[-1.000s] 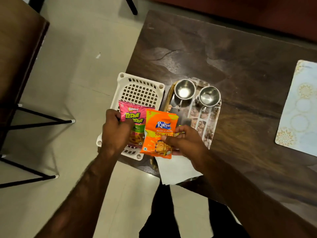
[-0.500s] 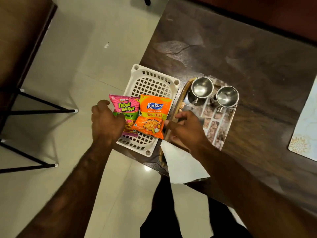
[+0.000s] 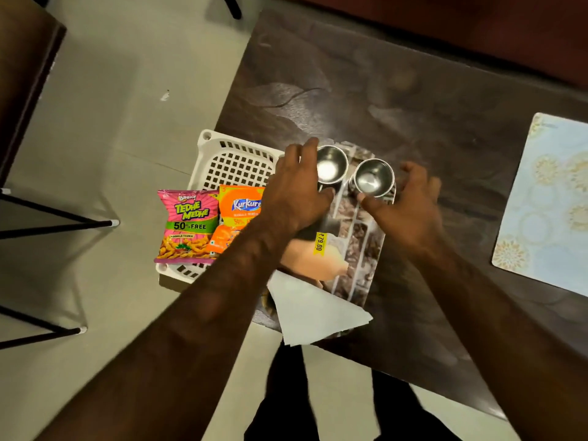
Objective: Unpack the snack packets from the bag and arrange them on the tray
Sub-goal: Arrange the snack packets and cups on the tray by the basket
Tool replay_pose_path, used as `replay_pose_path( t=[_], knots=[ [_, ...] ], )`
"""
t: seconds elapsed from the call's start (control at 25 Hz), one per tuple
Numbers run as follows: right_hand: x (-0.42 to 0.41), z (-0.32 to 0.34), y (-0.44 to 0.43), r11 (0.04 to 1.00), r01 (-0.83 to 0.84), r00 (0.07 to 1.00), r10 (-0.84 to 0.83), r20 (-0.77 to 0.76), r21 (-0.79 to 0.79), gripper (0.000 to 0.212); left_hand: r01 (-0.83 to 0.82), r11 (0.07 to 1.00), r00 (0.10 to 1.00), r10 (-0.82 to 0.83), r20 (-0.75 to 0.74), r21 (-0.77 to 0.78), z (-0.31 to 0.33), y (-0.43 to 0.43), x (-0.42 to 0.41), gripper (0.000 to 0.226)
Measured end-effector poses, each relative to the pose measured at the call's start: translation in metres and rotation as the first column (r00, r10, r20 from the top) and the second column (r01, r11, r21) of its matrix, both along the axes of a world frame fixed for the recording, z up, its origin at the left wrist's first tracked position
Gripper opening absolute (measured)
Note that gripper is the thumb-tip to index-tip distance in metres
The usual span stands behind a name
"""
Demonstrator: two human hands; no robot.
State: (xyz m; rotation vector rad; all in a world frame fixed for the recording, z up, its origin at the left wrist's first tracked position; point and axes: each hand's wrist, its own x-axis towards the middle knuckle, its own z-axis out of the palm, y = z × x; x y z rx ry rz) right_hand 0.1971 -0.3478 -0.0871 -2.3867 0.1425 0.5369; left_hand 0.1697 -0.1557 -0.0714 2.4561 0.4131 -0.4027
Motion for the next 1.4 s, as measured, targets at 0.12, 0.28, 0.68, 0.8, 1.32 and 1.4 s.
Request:
replay_pose_path(
  t=[0.12,0.28,0.68,0.8,1.32,1.4],
  knots=[
    [0.008,-0.013,0.011,0.994,-0.11,0.994,0.11,0.027,-0.016,0.086,0.059,0.996,0.996,-0.054,-0.073,0.064,-0.014,-0.009,0.015,0.088],
    [0.012,-0.022,0.016,0.992,-0.104,0.99,0.11,0.091,-0.068,0.076,0.018,0.998,1.0,-0.018,-0.003,0.067,-0.023,-0.003,0.013,0.079],
    [-0.003,0.0,-0.018,0.999,-0.047,0.986,0.048,0.158,-0.011,0.089,-0.145,0.989,0.985,0.144,0.099,-0.001,0.0,0.005,-0.018,0.073],
    [-0.041,0.001,-0.04,0.963,-0.261,0.965,0.262,0.009,-0.063,0.031,0.02,0.998,1.0,-0.019,0.011,-0.064,0.006,0.01,-0.074,0.032],
    [-0.117,-0.028,-0.017,0.778,-0.624,0.705,0.601,-0.377,0.073,0.043,0.619,0.774,0.757,-0.541,-0.366,0.136,-0.024,0.004,-0.126,0.038],
    [-0.106,-0.028,-0.02,0.809,-0.574,0.73,0.574,-0.371,0.122,0.036,0.553,0.827,0.793,-0.486,-0.368,0.1,-0.021,0.009,-0.12,0.038]
  ],
)
